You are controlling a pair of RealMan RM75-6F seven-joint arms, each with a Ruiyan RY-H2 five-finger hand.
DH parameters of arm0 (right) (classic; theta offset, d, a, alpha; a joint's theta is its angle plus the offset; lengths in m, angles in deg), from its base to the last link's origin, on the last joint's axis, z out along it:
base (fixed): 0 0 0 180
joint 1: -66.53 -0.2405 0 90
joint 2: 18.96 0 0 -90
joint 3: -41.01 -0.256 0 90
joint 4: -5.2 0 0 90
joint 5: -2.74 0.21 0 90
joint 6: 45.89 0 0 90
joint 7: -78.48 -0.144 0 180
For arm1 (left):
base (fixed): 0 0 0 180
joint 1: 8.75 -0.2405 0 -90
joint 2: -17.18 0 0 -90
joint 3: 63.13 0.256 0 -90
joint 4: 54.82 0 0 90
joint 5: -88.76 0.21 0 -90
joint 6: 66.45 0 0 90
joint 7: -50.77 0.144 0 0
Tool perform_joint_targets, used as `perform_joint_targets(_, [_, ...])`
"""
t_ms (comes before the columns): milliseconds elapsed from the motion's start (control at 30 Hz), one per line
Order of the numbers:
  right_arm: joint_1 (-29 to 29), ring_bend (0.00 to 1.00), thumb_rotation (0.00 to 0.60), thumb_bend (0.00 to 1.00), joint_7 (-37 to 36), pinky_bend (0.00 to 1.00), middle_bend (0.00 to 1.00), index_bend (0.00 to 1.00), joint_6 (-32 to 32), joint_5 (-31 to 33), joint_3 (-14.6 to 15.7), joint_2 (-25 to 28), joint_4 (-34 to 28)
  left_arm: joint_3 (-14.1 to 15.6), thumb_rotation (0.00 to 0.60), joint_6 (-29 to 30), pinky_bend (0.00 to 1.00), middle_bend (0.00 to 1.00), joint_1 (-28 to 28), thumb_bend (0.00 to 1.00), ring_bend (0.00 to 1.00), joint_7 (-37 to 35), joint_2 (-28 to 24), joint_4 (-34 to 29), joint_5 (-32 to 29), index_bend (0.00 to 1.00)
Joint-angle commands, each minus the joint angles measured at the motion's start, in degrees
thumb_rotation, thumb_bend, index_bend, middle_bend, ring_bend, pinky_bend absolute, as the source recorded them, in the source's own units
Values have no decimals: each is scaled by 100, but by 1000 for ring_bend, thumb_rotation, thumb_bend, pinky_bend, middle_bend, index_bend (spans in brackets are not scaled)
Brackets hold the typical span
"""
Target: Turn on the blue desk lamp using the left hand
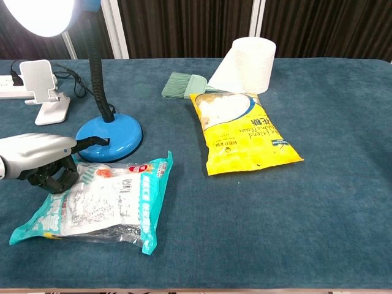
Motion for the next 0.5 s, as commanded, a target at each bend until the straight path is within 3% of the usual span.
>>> perform_joint_targets(33, [-4, 95, 600, 224, 3, 0, 59, 130, 6, 0, 1, -17, 14, -3, 600, 164, 822, 677, -24, 552, 791, -14, -32, -82, 82, 362])
perform_joint_targets(267, [-2, 95, 600, 225, 3, 0, 59, 132, 13, 24, -10, -14, -3, -176, 600, 1198, 752, 580, -392, 506, 687, -564, -131, -324, 1430, 334])
perform_joint_targets(400, [-4, 95, 600, 224, 33, 0, 59, 133, 17, 14, -2, -19, -19, -158, 600, 1867, 624, 466, -668, 434, 504, -779, -240, -389, 2246, 286])
perform_joint_targets(500, [0, 95, 600, 224, 12, 0, 59, 133, 16, 12, 1, -11, -3, -83, 600, 2098, 467, 371, -829, 357, 330, -684, -402, -480, 2430, 238])
